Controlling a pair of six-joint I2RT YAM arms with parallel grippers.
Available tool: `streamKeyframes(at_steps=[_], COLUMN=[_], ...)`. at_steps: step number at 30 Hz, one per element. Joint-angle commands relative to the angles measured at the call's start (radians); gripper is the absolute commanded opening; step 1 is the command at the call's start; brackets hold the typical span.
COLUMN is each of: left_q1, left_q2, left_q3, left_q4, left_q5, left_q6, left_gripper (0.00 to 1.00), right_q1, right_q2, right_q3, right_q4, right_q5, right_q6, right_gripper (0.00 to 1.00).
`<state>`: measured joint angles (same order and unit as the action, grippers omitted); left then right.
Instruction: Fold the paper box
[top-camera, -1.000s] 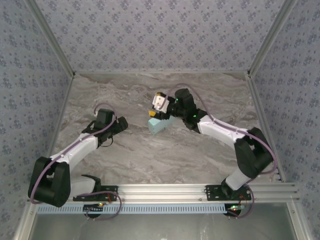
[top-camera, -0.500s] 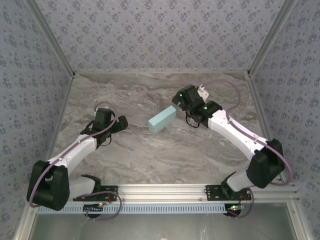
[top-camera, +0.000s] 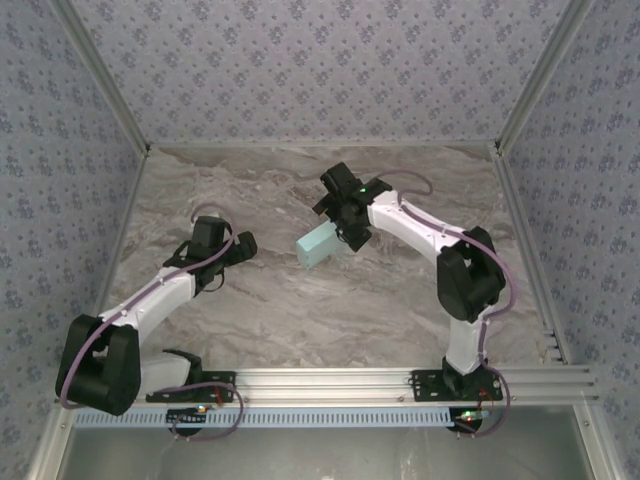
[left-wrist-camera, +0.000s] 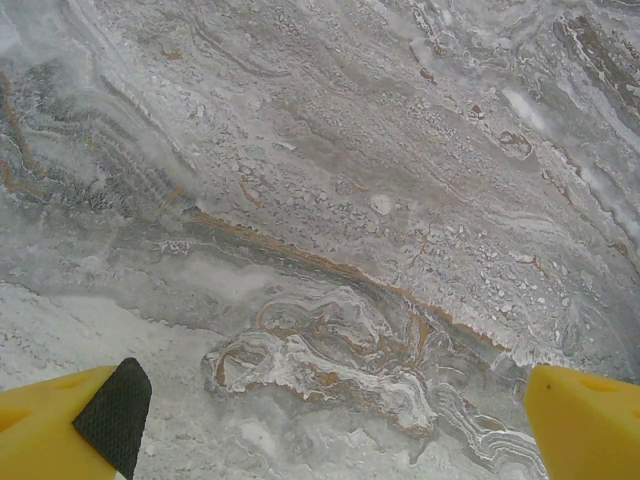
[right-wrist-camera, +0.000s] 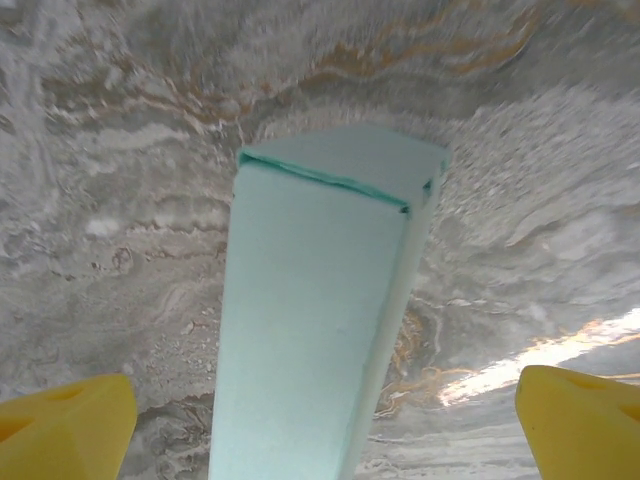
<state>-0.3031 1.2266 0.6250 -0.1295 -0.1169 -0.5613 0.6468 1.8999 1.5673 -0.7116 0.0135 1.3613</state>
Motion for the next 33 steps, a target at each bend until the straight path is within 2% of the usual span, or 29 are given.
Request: streamKeyframes(at_steps=[1, 5, 6, 7, 9, 12, 15, 19, 20, 23, 26, 30, 33], left_q1=[-0.007, -0.006, -0.007, -0.007, -0.007, -0.007, -0.007, -0.007, -0.007, -0.008, -0.011, -0.045, -0.109], left_q2=[0.002, 0.013, 0.015, 0.019, 0.023, 0.025, 0.031, 0.05, 0.056, 0.073, 0.079, 0.074, 0.046], left_q3=[-0.01, -0.016, -0.017, -0.018, -0.019, -0.02, -0.018, -0.007, -0.004, 0.005, 0.015, 0.063, 0.102], left_q4=[0.013, 0.018, 0.019, 0.019, 0.019, 0.021, 0.024, 0.03, 0.032, 0.033, 0.023, -0.048, -0.084], left_q5=[0.002, 0.008, 0.008, 0.009, 0.008, 0.004, 0.002, 0.005, 0.008, 0.014, 0.003, -0.135, -0.315], left_q6=[0.003, -0.003, -0.003, -0.003, -0.003, 0.0, 0.003, 0.001, -0.001, -0.005, -0.003, 0.032, 0.11], left_gripper=[0.99, 0.99, 0.99, 0.99, 0.99, 0.99, 0.99, 0.99, 0.99, 0.99, 0.99, 0.99, 0.99], right_q1=[-0.001, -0.022, -0.03, -0.037, -0.046, -0.053, -0.065, -0.122, -0.14, -0.191, -0.247, -0.311, -0.333], right_q2=[0.062, 0.121, 0.127, 0.129, 0.123, 0.097, 0.039, 0.009, 0.009, -0.001, -0.057, -0.169, -0.294], right_q3=[0.044, 0.054, 0.048, 0.033, 0.007, -0.022, -0.129, -0.313, -0.354, -0.449, -0.533, -0.581, -0.581], right_q4=[0.056, 0.106, 0.131, 0.172, 0.197, 0.236, 0.424, 0.668, 0.71, 0.694, 0.68, 0.557, 0.43], right_q5=[-0.126, -0.28, -0.318, -0.363, -0.417, -0.475, -0.582, -0.681, -0.694, -0.681, -0.658, -0.588, -0.443], right_q6=[-0.022, -0.133, -0.154, -0.182, -0.227, -0.339, -0.39, -0.316, -0.304, -0.348, -0.391, -0.508, -0.648], right_gripper=[0.99, 0.88, 0.79, 0.66, 0.62, 0.62, 0.61, 0.61, 0.64, 0.87, 0.93, 0.96, 0.97])
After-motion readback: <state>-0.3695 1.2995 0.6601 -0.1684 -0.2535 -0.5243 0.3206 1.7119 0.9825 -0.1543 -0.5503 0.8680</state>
